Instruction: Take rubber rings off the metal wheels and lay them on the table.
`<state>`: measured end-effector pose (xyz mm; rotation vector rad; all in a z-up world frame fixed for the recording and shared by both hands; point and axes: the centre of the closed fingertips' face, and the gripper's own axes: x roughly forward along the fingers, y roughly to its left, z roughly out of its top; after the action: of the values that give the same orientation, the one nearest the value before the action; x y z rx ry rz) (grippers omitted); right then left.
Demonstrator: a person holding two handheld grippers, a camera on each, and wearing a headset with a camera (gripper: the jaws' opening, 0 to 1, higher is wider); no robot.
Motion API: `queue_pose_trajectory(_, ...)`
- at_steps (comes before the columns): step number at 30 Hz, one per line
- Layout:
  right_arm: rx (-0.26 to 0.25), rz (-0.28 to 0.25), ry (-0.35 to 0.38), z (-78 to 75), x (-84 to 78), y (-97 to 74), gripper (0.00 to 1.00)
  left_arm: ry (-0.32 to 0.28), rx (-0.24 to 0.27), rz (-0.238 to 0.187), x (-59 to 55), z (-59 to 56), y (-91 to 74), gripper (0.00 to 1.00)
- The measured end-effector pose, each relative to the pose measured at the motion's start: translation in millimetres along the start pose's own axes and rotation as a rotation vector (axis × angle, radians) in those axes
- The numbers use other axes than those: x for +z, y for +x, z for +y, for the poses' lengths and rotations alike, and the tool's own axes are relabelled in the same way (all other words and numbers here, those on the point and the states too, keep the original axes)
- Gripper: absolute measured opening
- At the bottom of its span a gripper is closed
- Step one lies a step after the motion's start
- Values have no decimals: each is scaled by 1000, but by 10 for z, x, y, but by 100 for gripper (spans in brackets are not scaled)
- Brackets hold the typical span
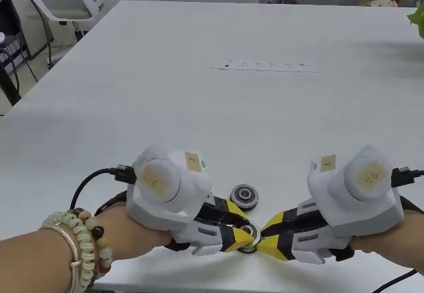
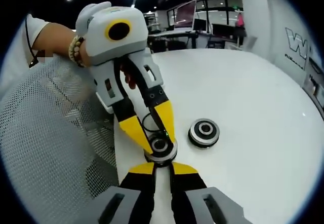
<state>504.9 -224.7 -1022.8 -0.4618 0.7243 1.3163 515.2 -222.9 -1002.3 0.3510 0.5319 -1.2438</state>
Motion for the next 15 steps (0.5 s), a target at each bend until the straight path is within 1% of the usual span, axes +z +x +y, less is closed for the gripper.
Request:
queue_pose_trajectory(1,-10,3,-18,-18,-4,0,1,-1,1,-1,4,4,5,14)
queue_pose_trajectory(2,-5,1,-20,-11,-2,5,1,-1,1,-1,1,-1,6,14)
queue_pose_trajectory(5,-9,10,4,-26,1,7,1,-1,3,-3,8,4,10,14)
queue_pose_trajectory(6,-8,11,1,-25,1,7,1,-3,3,-4,8,2,11,14)
queue_pose_trajectory(8,-9,17,-32,-18,0,9,1,-4,3,-6,9,1,14,14)
queue_pose_trajectory(11,-16,42,-45,-11,7,18,0,-7,3,-9,14,1,23,14)
queue_pose_trajectory(12,-19,50,-38,-16,6,18,0,-6,4,-9,11,-5,20,14)
queue_pose_trajectory(15,-34,63,44,-25,-11,13,0,-6,4,-10,13,-3,23,14)
